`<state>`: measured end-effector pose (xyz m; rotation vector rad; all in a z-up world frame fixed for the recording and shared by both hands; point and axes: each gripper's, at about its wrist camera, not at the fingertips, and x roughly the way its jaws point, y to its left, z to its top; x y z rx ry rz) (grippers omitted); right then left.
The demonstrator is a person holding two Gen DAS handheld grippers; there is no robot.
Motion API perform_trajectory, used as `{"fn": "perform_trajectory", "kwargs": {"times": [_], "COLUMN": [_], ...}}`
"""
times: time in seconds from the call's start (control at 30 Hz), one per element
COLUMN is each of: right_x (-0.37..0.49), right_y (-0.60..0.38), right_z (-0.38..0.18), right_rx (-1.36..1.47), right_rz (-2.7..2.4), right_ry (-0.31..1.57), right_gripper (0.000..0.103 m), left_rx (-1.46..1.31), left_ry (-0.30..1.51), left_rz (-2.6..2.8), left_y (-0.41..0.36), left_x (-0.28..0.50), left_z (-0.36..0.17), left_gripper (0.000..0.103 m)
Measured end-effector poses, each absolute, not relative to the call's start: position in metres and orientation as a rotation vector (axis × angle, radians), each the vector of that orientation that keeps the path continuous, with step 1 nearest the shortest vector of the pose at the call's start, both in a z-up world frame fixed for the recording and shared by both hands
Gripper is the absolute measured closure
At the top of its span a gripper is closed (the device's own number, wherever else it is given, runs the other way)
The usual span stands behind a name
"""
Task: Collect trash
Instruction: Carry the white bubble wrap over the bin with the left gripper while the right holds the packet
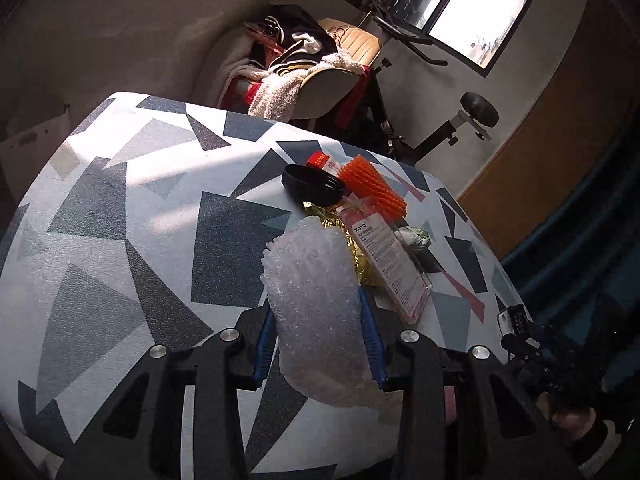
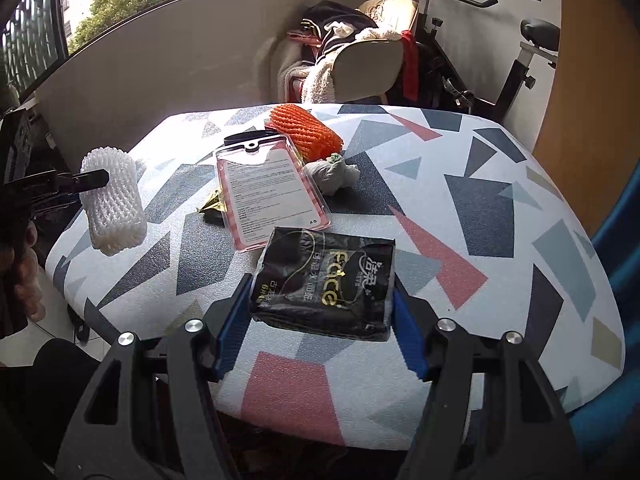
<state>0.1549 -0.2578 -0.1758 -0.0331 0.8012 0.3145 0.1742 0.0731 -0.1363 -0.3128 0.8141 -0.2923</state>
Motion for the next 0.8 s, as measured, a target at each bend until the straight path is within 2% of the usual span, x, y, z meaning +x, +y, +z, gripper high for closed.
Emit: {"fn": "perform_trajectory", "kwargs": {"times": [0.4, 0.8], "right_x": [0.123, 0.104], "right_y": [-0.251, -0.256], "right_z": [-0.162, -0.166], "right_rx": [-0.048, -0.044], "right_rz": [0.336, 0.337], "right_ry": [0.785, 0.801], "right_gripper": [0.038, 0.038], "left_rx": [-0.03, -0.033], "left_ry": [0.832, 0.909], "left_rz": [-0.43, -0.467], "left_y": [0.011, -0.004], "left_x": [0.067, 0.032], "left_z": [-0.15, -0.177], "left_gripper": [0.065, 0.06]}}
